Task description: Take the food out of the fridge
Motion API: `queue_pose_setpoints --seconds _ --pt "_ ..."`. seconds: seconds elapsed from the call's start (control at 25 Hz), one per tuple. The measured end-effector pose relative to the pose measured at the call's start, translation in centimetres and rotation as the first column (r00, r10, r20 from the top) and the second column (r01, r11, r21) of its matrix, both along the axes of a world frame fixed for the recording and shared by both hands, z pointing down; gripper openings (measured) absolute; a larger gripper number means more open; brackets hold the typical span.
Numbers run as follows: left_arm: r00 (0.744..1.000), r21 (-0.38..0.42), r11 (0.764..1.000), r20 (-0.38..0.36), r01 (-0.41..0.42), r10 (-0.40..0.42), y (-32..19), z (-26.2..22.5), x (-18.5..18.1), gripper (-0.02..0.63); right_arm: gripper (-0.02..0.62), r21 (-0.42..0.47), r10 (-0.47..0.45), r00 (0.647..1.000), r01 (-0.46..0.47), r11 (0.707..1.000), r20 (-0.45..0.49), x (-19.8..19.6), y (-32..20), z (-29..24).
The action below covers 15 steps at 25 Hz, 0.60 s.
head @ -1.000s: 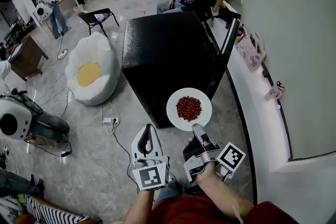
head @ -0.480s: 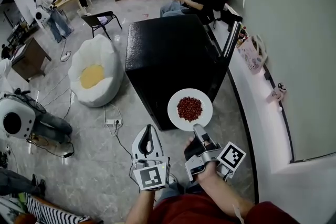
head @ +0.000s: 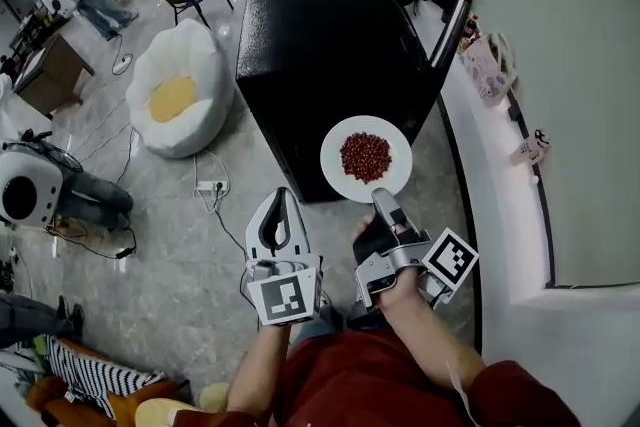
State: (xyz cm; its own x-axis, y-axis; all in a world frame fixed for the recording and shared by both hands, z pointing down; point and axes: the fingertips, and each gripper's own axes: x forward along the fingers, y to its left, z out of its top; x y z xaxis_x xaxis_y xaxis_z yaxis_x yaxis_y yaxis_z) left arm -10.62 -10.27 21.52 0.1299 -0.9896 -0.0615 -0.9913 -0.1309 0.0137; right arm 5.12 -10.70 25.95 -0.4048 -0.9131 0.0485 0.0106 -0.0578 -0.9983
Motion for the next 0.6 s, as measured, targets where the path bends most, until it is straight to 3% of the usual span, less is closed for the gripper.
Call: queue_pose_setpoints --seconds 0.16,0.36,0.6 --pt "1.000 -0.032 0.999 0.026 -0.001 0.002 0.11 0.51 0.31 0.012 0.034 0.001 -0.019 1.000 0.019 1.000 -0.004 -0.08 0.09 0.32" --pt "1.000 -0.002 1.000 -0.025 -0.003 0.003 -0.14 0.21 0.83 0.012 0.034 -0.009 -0.026 1.000 0.026 1.000 0.004 -0.15 0.09 0.30" --pt "1.000 -0.025 1.000 0.003 -0.004 0.004 0.14 0.56 0.59 0.012 0.034 -0.019 -0.023 1.000 0.023 1.000 0.003 -0.12 0.32 0.42"
